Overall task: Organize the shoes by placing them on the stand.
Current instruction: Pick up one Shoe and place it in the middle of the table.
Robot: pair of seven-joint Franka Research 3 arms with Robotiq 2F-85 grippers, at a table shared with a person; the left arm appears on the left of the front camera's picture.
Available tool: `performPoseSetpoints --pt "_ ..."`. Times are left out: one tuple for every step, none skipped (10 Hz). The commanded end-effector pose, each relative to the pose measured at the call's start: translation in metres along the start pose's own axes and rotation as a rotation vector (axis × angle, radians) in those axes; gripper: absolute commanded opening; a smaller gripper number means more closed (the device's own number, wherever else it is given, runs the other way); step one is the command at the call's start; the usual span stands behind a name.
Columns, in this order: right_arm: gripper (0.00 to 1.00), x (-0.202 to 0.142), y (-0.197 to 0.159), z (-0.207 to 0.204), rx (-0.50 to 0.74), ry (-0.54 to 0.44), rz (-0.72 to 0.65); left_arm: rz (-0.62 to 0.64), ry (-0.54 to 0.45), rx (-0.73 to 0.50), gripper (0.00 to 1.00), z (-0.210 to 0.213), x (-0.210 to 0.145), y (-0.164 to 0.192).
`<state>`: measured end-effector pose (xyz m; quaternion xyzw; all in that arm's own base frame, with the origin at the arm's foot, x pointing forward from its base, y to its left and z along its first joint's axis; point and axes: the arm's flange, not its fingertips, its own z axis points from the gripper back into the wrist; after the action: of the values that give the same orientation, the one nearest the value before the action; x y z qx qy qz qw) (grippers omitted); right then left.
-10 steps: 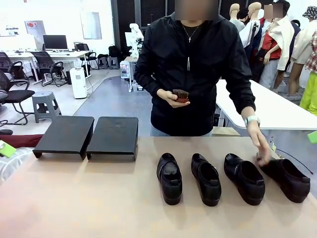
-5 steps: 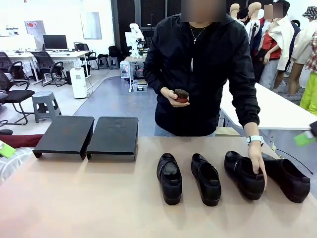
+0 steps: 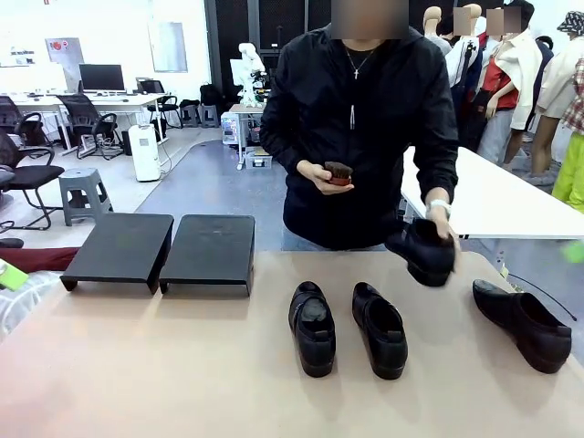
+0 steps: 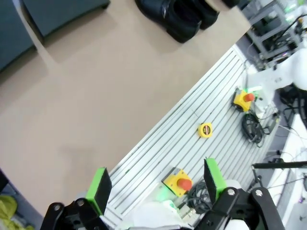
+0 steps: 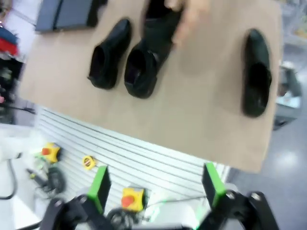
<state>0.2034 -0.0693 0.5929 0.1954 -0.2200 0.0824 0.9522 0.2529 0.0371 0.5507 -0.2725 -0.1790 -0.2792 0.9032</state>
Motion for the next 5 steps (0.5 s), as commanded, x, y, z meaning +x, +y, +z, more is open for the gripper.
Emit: performPoseSetpoints --pt "1.0 -0.059 -0.022 0.035 0.011 -0.075 -0.084 -0.02 -0.009 -0.021 1.0 0.001 0.0 0.0" --pt "1.0 -0.066 -0.027 0.033 0.024 -0.085 -0.104 -0.02 -0.009 -0.021 1.0 0.001 0.0 0.0" --pt "1.0 -0.063 -0.028 0.027 0.032 -0.08 -0.102 -0.02 -0.009 -0.021 1.0 0.001 0.0 0.0" --pt "1.0 -0.055 -0.025 0.023 0.031 -0.069 -0.082 -0.02 -0.009 -0.021 1.0 0.001 0.0 0.0" --pt "1.0 -0.042 -0.018 0.018 0.012 -0.05 -0.063 -0.02 -0.009 -0.021 1.0 0.001 0.0 0.0"
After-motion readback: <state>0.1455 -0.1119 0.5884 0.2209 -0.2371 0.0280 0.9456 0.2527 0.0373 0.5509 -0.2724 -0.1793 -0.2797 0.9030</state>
